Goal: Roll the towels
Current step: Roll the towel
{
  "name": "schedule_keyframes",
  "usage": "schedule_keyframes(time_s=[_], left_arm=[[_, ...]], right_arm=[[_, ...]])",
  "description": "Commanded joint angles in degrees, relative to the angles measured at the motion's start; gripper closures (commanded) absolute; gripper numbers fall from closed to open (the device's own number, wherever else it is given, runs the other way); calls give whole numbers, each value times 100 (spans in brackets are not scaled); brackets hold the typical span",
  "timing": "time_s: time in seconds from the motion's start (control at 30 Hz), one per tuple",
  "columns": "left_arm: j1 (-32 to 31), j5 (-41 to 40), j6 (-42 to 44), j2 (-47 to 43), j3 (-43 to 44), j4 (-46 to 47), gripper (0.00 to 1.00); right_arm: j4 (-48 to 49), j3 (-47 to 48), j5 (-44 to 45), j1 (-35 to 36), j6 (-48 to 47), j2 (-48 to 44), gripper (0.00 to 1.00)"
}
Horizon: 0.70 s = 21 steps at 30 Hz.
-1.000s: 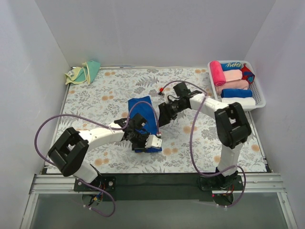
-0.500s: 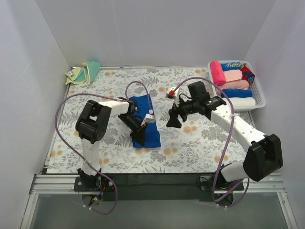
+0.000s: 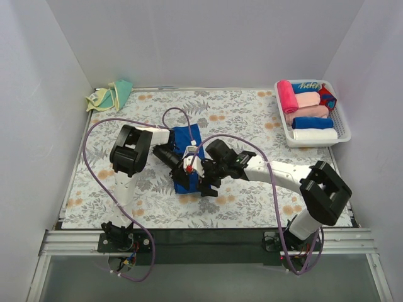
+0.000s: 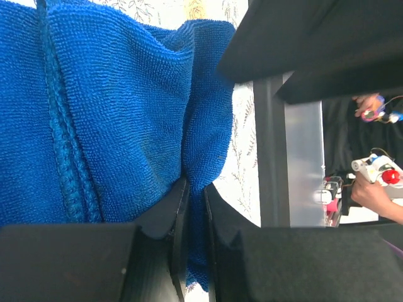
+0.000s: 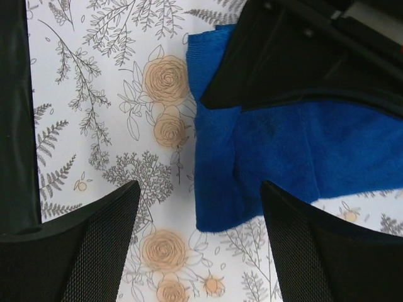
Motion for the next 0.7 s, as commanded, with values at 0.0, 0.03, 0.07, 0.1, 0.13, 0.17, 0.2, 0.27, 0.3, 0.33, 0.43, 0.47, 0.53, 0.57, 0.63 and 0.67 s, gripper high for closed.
schedule_keyframes(time_s=[0.0,0.03,0.07,0.1,0.13,0.17,0.2,0.27,0.3,0.33,0.43,0.47,0.53,0.57,0.63,0.67], left_arm=[[95,-418,315,134,103,504,93],[104,-435,306,134,86,539,93],[122,-427,306,134,60,574,92],[131,-426,297,125,51,592,92],[139,-426,297,117,50,601,92],[139,-418,297,116,42,610,91],[139,-418,297,90,42,610,90],[140,-409,306,38,42,618,89],[148,-409,324,-24,42,627,87],[148,-409,306,-68,50,627,85],[166,-391,297,-296,77,619,76],[183,-383,306,-358,86,584,73],[183,-365,324,-577,112,540,70],[218,-356,341,-665,112,487,69],[254,-374,394,-929,121,434,65],[297,-400,403,-1130,121,408,64]], right_arm=[[965,-148,252,292,-212,212,30],[1027,-183,252,371,-247,283,30],[1123,-201,252,389,-265,362,31],[1194,-236,295,415,-274,502,33],[1255,-289,296,424,-274,573,34],[1343,-298,313,424,-291,652,36],[1370,-307,374,424,-292,810,42],[1353,-307,393,416,-309,951,54],[1352,-324,401,415,-309,1021,69],[1344,-342,384,407,-309,1039,75],[1107,-333,261,381,-309,1057,98],[906,-281,217,363,-292,1066,99],[694,-219,-20,249,-256,1057,99],[458,-175,-116,205,-239,1040,99],[220,0,-468,65,-125,1022,99],[-42,88,-730,20,-98,1031,99]])
